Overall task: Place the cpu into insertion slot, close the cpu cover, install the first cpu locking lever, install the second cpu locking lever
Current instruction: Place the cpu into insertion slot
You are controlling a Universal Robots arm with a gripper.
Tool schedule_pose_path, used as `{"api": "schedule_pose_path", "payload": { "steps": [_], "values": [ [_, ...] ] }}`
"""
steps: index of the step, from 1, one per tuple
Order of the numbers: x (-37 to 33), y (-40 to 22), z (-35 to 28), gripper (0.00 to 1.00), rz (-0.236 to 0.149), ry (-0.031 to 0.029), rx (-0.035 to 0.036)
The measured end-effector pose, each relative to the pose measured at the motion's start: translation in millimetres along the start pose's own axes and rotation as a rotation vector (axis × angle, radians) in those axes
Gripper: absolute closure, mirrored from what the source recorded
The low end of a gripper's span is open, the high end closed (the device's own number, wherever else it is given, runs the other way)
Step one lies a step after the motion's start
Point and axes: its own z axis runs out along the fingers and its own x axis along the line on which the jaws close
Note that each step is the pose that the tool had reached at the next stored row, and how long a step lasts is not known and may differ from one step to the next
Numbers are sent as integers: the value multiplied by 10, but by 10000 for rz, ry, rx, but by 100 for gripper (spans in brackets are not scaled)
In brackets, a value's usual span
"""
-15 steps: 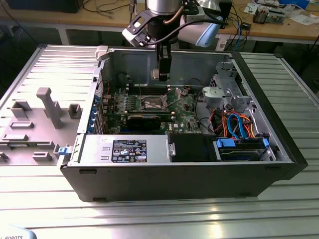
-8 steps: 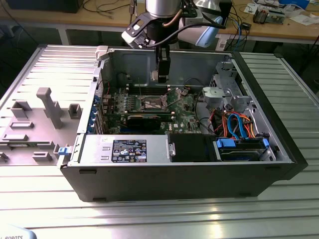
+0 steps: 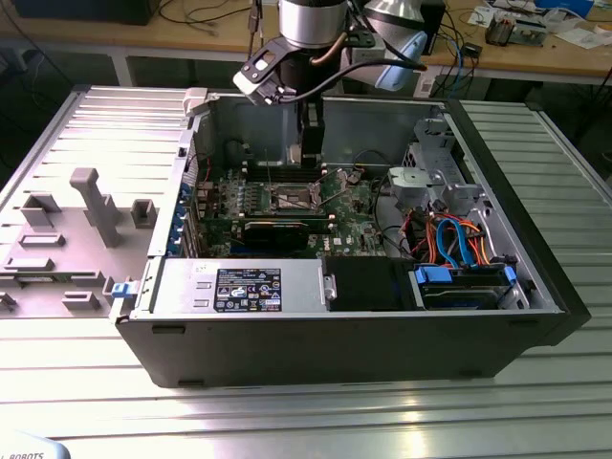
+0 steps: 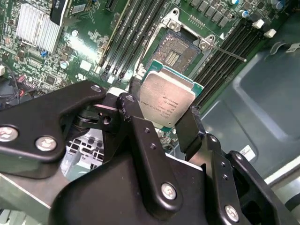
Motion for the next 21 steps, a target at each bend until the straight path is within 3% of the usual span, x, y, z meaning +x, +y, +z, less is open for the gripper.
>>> {"api": "schedule_pose_path", "payload": {
  "steps": [9, 10, 21],
  "values": [
    [5, -9, 204, 46, 1, -97, 121],
    [6, -10, 231, 46, 1, -108, 160],
    [-10, -10, 236, 46, -1, -179, 175]
  ]
}}
